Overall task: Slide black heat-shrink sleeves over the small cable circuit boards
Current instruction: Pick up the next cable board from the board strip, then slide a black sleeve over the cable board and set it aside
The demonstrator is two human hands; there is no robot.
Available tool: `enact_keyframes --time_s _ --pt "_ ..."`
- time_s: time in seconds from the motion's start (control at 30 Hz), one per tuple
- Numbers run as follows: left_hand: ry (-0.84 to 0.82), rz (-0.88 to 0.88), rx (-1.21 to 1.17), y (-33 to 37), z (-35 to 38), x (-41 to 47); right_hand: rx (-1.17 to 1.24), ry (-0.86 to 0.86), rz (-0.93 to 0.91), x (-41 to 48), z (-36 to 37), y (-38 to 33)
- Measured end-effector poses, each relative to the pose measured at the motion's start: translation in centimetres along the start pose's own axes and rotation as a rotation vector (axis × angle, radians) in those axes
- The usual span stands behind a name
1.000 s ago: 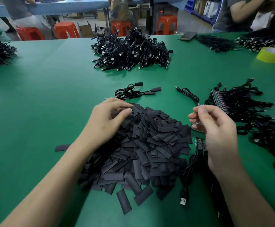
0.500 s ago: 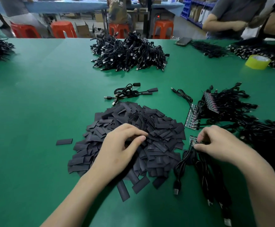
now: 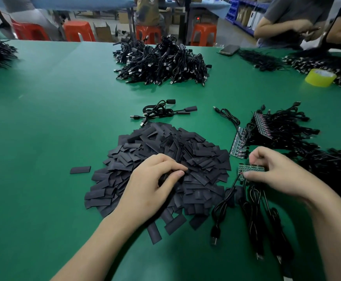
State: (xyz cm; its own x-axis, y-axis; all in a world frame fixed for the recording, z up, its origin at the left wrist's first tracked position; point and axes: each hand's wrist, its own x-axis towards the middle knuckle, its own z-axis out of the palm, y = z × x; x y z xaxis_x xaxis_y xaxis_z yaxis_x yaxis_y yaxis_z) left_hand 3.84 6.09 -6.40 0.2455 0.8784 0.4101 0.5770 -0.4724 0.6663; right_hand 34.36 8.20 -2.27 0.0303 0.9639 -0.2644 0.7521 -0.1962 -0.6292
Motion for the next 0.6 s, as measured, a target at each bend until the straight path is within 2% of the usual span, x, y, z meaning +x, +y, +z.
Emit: enact_keyframes --time_s 0.1,0.2,0.37,0.6 --pt "-0.009 0.007 -0.03 0.1 0.2 0.0 0.447 -0.063 -0.048 -0.3 0.0 -0.6" --pt "-0.026 -0.011 -0.103 0.4 0.4 0.0 0.634 -0.107 -0.163 -0.5 0.7 -2.4" --pt "-0.043 -0.095 -0.279 0.8 0.4 0.2 0.741 -0.245 -0.283 -0.7 3.7 -5.8" --pt "-0.062 -0.283 -0.632 1.1 0.2 0.6 0.8 -0.216 -0.298 -1.1 7.1 -6.5"
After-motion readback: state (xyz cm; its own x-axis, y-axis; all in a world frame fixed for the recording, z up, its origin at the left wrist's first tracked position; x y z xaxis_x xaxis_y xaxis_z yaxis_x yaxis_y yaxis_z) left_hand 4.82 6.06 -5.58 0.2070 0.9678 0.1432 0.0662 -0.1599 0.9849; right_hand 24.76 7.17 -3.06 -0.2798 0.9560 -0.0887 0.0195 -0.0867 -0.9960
